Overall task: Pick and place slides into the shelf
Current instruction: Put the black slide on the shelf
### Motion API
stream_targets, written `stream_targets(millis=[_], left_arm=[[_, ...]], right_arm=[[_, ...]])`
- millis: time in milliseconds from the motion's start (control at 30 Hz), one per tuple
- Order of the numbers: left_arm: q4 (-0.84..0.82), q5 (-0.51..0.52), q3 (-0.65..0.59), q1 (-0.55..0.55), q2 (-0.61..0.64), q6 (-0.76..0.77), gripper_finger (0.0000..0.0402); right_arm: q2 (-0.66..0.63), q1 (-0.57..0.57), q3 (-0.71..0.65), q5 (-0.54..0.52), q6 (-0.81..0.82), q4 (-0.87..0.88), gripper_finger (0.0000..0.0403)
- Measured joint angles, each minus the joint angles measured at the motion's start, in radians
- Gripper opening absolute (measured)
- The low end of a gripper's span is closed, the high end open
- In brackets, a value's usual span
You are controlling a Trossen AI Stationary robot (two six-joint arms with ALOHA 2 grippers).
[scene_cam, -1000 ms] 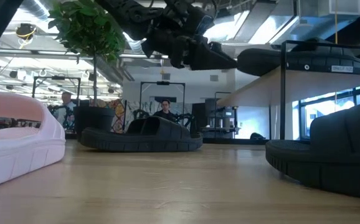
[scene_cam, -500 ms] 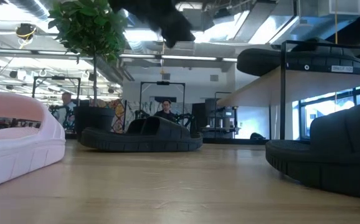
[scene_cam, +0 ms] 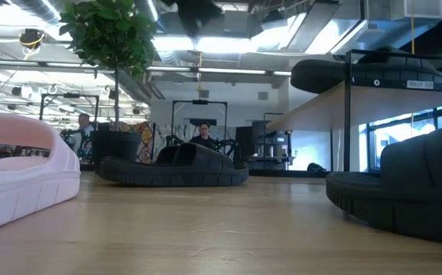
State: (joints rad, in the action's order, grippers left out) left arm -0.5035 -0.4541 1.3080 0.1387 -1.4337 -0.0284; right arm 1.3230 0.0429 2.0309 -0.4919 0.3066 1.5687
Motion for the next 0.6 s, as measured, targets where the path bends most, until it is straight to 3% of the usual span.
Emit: stream_targets(millis=[133,300,400,600], left_arm=[[-0.024,0.059,-0.027,-0.01,0.096,0.038,0.0184],[-0.226,0.402,-0.044,-0.034,0.193,0.153,0.0184],[-0.318,0.537,-0.045,-0.054,0.212,0.21,0.0184],[-0.403,0.584,-0.045,-0.089,0.214,0.238,0.0184]], right_arm=[[-0.024,-0.001,-0.101,0.0,0.004,-0.026,0.0257],[-0.086,-0.001,-0.305,0.001,-0.003,-0.191,0.0257],[-0.107,-0.001,-0.4,0.002,-0.054,-0.31,0.0257],[-0.113,-0.001,-0.484,0.004,-0.139,-0.474,0.0257]])
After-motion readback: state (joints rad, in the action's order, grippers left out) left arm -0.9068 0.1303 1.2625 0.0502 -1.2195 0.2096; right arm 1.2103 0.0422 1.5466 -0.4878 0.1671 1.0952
